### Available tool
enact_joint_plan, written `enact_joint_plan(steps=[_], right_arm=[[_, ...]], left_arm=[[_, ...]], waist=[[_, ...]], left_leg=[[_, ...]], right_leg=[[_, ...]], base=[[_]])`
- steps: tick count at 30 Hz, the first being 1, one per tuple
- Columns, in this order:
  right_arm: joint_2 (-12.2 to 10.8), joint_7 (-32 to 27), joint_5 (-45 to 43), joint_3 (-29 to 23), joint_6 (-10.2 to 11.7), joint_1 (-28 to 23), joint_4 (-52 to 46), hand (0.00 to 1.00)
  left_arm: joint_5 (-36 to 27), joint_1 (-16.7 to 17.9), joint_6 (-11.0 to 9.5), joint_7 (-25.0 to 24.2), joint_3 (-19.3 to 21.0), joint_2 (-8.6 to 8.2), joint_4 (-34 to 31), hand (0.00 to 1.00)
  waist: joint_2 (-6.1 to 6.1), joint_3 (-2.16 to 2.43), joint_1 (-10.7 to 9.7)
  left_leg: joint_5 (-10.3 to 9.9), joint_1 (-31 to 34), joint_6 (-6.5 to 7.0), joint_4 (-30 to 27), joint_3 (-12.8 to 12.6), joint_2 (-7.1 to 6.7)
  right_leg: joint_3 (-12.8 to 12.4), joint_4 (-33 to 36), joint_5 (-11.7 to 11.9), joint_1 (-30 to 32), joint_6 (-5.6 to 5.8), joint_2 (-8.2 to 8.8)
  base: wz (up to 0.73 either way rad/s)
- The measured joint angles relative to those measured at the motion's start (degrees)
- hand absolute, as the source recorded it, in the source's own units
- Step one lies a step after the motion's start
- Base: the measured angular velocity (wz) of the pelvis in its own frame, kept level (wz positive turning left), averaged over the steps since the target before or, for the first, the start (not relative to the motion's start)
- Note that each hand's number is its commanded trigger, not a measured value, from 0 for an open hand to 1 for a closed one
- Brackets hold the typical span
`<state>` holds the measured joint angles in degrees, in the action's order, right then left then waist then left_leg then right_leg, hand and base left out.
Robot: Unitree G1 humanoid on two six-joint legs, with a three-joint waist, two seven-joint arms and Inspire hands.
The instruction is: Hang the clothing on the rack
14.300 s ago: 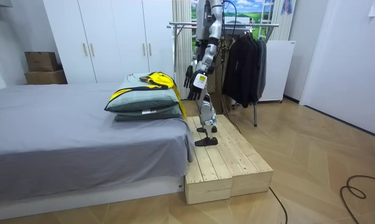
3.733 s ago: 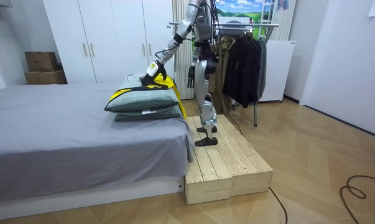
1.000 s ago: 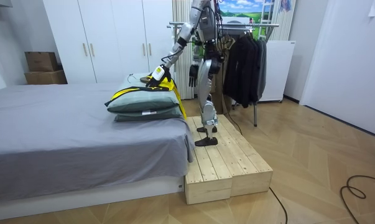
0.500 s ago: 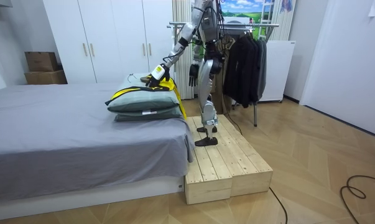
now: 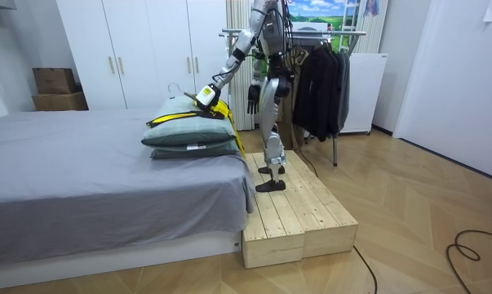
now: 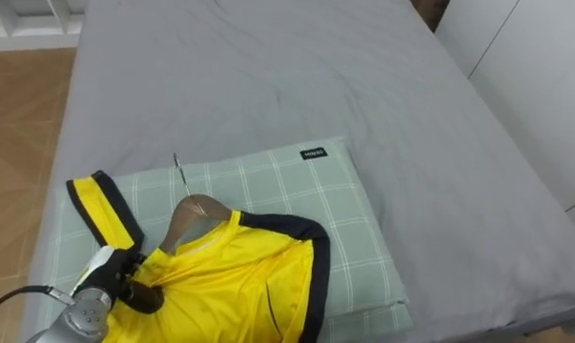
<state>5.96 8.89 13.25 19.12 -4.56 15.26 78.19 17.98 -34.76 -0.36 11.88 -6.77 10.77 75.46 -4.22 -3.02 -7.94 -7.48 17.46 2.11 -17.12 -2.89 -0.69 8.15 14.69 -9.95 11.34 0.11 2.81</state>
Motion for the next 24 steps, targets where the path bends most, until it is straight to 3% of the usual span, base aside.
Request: enact_joint_plan(steps=[6,24], right_arm=[[0.00,0.03,0.37,0.46,0.01,0.03,0.05,0.00],[0.01,0.03,1.05,3.79,-0.02,0.49,1.02,0.00]], left_arm=[[-2.26,0.06,-0.07,-0.81,1.73,-0.89,0.00,1.00],[-2.79,0.23,0.19,-1.67,2.01,-1.06,0.01,1.00]], waist=[[0.06,0.04,0.34],[0.78,0.10,0.51]], left_leg=[[-0.01,0.01,0.00,0.03,0.04,0.01],[0.00,-0.07,0.00,-0.15,0.13,0.05]], right_leg=[[0.40,0.01,0.07,0.01,-0.08,0.00],[0.44,0.21,0.11,-0.07,-0.13,0.01]], base=[[0.00],[0.00]])
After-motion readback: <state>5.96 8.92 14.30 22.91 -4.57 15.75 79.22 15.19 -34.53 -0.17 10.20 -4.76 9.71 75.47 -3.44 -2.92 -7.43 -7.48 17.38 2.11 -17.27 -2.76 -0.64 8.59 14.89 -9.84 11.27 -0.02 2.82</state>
